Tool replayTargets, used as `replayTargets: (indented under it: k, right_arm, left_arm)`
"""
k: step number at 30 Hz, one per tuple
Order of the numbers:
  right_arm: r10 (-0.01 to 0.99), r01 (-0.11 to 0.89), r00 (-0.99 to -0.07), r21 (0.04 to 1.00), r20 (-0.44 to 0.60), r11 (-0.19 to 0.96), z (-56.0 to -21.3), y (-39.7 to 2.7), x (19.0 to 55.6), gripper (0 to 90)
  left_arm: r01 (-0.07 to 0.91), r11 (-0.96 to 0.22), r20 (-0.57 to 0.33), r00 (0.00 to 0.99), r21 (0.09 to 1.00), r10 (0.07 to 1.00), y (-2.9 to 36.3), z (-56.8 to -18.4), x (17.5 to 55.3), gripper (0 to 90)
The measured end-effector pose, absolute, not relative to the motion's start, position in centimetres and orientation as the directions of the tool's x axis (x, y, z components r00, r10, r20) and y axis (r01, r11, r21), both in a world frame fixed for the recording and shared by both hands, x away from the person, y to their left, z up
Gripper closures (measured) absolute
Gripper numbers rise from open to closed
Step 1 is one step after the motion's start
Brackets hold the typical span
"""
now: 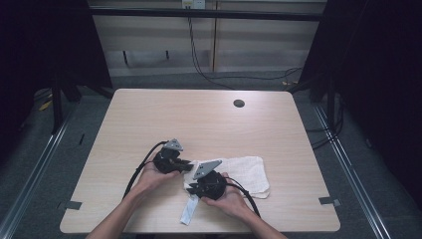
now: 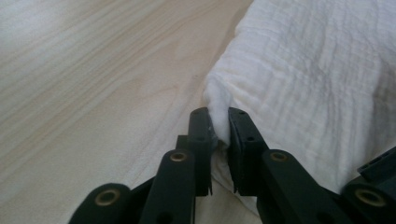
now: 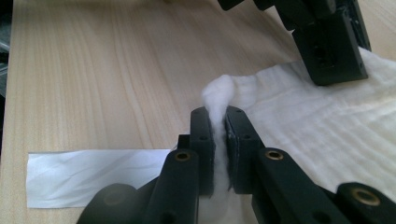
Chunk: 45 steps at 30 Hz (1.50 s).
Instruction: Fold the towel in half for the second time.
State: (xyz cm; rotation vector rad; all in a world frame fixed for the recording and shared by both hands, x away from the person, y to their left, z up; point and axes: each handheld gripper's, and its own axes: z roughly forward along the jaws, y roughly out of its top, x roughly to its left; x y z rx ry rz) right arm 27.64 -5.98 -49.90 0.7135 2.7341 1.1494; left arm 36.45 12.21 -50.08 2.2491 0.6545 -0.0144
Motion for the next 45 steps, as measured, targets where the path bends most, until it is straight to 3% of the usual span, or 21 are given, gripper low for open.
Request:
replayTargets:
  k: [9, 21, 45]
  right_arm:
    - [0.456, 0.382, -0.886, 0.689, 0.085, 0.616, -49.5, -6.0, 27.6, 83.2]
    - [0.458, 0.396, -0.877, 0.755, 0.142, 0.523, -47.7, -6.6, 27.8, 83.4]
    - [0.425, 0.341, -0.894, 0.831, 0.142, 0.44, -42.2, -4.9, 27.5, 83.6]
  left_arm:
    - [0.511, -0.506, -0.28, 0.84, 0.695, 0.464, 13.7, -49.8, 37.0, 83.3]
    - [0.532, -0.454, -0.33, 0.829, 0.714, 0.452, 15.6, -48.3, 37.3, 83.2]
    - [0.523, -0.379, -0.316, 0.814, 0.763, 0.487, 18.6, -43.8, 36.0, 83.1]
